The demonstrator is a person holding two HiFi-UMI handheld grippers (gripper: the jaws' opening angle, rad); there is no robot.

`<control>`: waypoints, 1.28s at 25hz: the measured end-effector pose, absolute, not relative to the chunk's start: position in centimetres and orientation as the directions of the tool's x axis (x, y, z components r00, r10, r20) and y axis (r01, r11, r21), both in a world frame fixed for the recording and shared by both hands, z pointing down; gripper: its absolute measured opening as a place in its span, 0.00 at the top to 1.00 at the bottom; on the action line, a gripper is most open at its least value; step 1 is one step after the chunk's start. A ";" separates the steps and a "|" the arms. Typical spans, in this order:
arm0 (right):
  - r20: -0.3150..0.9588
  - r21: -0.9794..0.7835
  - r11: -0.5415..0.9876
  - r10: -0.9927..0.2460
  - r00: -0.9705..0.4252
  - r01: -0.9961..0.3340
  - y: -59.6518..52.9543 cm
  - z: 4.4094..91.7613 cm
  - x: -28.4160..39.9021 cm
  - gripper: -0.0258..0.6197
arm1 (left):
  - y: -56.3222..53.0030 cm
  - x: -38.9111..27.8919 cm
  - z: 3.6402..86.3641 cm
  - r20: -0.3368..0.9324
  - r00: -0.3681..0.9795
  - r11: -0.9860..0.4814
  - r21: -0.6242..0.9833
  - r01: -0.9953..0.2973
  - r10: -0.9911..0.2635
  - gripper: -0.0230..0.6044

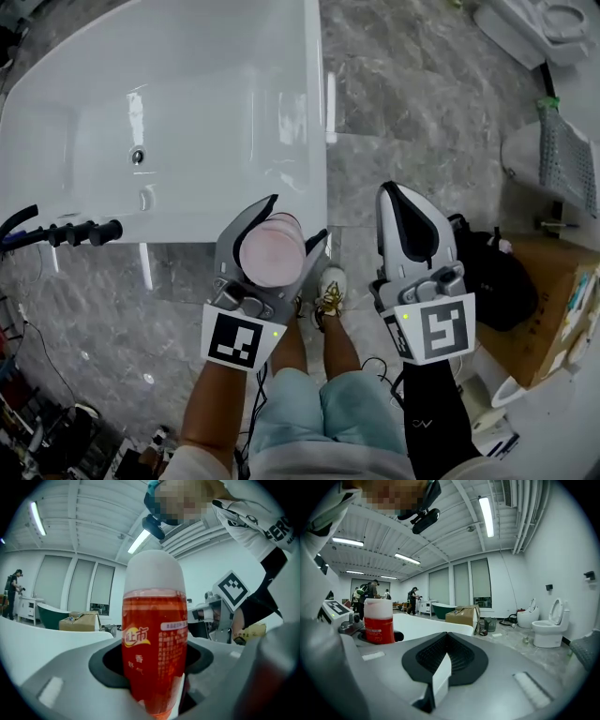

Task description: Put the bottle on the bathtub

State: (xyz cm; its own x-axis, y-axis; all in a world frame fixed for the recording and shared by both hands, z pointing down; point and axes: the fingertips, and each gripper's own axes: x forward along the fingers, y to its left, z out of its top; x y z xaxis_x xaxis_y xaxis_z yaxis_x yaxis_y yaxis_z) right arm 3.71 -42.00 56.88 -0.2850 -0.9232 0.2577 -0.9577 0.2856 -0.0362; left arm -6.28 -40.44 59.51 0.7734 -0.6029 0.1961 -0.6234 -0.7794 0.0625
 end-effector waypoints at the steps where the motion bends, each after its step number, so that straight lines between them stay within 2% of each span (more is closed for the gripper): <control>1: 0.264 -0.035 0.289 -0.921 -0.288 -0.957 -41.9 57.5 3.7 0.91 | -40.4 -6.2 60.3 0.191 0.774 -0.779 0.067 -0.624 -0.604 0.49; 9: 0.307 -0.058 0.305 -0.901 -0.307 -0.951 -41.2 61.8 2.6 0.91 | -40.5 -6.3 66.0 0.205 0.783 -0.793 0.049 -0.607 -0.587 0.49; 14: 0.314 -0.075 0.310 -0.895 -0.318 -0.948 -40.9 62.7 2.1 0.91 | -40.5 -5.8 66.2 0.162 0.803 -0.810 0.037 -0.586 -0.574 0.48; 26: 0.288 -0.102 0.304 -0.902 -0.320 -0.947 -40.7 61.7 2.7 0.91 | -40.3 -6.0 66.2 0.173 0.781 -0.788 0.041 -0.614 -0.600 0.47; 27: 0.285 -0.103 0.303 -0.904 -0.320 -0.947 -40.5 61.5 2.8 0.91 | -40.3 -6.0 66.1 0.168 0.778 -0.783 0.050 -0.620 -0.605 0.47; 29: 0.277 -0.103 0.305 -0.905 -0.322 -0.947 -40.4 61.1 3.1 0.91 | -40.4 -6.1 65.3 0.145 0.770 -0.771 0.062 -0.634 -0.622 0.36; 32: 0.263 -0.101 0.313 -0.907 -0.329 -0.944 -40.3 59.9 3.5 0.91 | -40.3 -6.4 63.6 0.124 0.747 -0.747 0.053 -0.662 -0.653 0.33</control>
State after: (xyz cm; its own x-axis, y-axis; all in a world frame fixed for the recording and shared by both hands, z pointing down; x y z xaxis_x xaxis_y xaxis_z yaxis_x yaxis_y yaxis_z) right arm 3.51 -40.32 59.94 -0.3290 -0.9069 0.2631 -0.9443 0.3134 -0.1005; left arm -6.42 -40.34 63.57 0.7469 -0.6532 0.1242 -0.6624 -0.7473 0.0533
